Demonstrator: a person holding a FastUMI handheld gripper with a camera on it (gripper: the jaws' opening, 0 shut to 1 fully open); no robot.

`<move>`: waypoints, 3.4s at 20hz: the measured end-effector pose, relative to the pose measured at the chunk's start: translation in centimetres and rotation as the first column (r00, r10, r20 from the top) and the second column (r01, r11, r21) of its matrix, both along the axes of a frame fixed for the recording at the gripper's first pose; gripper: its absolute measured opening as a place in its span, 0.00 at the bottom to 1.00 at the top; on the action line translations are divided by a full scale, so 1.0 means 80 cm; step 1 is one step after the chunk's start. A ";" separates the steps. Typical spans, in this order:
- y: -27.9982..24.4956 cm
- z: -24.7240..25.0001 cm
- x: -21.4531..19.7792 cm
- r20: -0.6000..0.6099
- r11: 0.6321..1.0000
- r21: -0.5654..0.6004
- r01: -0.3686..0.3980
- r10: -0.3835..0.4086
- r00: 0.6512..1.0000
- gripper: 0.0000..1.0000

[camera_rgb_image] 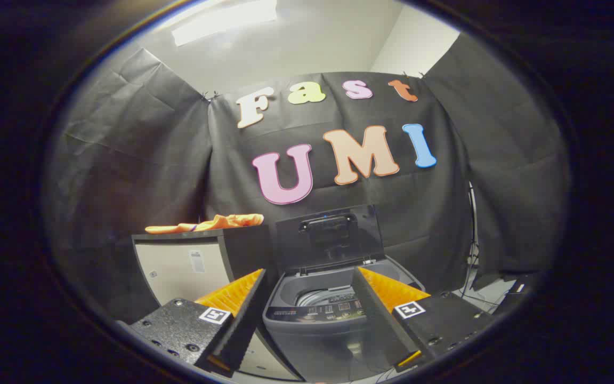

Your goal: Put the clothes into the washing machine and then close the washing machine lid.

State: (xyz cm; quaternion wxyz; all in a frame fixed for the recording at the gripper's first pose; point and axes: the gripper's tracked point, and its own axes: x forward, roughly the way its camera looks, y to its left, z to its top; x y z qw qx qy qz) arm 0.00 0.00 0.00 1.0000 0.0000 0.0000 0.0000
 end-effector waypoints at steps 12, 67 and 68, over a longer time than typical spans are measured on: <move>-0.004 -0.013 0.031 -0.063 0.990 -0.113 0.085 -0.093 0.994 0.96; 0.437 -0.005 0.376 -0.602 0.959 0.087 -0.271 0.267 0.753 0.00; 0.435 0.008 0.379 -0.577 0.959 0.100 -0.267 0.274 0.769 0.00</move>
